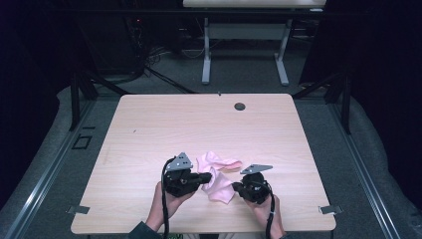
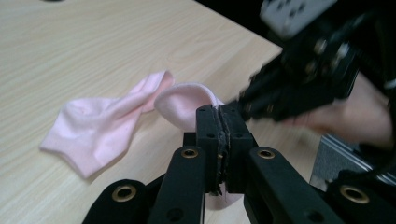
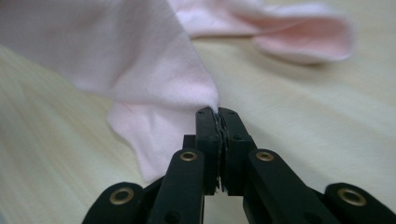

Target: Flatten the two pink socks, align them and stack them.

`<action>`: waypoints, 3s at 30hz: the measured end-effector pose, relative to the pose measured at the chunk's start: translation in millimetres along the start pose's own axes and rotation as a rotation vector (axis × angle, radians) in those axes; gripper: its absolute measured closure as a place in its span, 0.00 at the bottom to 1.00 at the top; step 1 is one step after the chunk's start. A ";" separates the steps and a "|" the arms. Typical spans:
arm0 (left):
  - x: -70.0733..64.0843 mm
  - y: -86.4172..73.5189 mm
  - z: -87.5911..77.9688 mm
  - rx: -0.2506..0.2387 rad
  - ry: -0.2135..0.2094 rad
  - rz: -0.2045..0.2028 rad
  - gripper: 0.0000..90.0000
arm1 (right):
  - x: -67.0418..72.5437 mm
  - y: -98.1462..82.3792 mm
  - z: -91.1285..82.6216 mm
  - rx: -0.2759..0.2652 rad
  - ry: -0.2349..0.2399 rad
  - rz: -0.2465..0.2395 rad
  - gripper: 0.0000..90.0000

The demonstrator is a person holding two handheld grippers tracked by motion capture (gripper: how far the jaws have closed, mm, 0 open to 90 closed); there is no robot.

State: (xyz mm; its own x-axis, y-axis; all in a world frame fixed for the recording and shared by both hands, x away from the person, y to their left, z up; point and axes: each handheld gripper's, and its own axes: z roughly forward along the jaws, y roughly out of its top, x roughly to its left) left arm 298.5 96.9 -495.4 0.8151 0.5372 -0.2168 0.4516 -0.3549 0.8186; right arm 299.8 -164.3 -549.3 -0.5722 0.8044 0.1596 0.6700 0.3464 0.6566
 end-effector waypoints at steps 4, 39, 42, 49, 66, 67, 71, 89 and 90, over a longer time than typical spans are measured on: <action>7.3 -14.9 2.1 0.028 0.010 -0.032 0.97 | -7.8 12.3 -18.6 -0.046 -0.068 -0.028 0.97; 32.5 -30.9 51.0 0.395 0.140 -0.072 0.80 | -3.1 -0.7 -4.8 0.123 -0.014 -0.118 0.96; 32.3 -30.2 54.8 0.394 0.140 -0.053 0.95 | -4.5 1.1 -4.6 0.120 -0.016 -0.123 0.97; 35.2 -1.0 38.9 0.183 0.201 0.031 0.96 | -2.5 28.7 -26.6 0.013 -0.170 -0.203 0.97; 5.0 -25.0 27.6 0.174 0.130 0.193 0.96 | -30.1 0.9 -39.8 0.076 0.124 -0.117 0.68; 4.3 -25.3 26.8 0.177 0.128 0.192 0.96 | -30.0 3.7 -35.6 0.083 0.121 -0.127 0.68; 2.7 -26.4 26.0 0.179 0.123 0.196 0.96 | -19.7 15.4 -4.9 0.131 0.107 -0.197 0.69; -4.0 -28.5 17.9 0.157 0.037 0.243 0.96 | -12.3 14.2 24.4 0.160 0.045 -0.163 0.96; -4.0 -29.5 17.5 0.154 0.027 0.243 0.96 | -15.2 13.9 22.4 0.155 0.029 -0.129 0.96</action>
State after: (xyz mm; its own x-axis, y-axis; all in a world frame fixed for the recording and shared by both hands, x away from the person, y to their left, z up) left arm 288.3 91.8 -528.0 0.8972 0.4416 -0.0077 0.2954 -0.5871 0.7537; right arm 328.4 -161.0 -559.1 -0.6699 0.7351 0.1039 0.6535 0.5175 0.5524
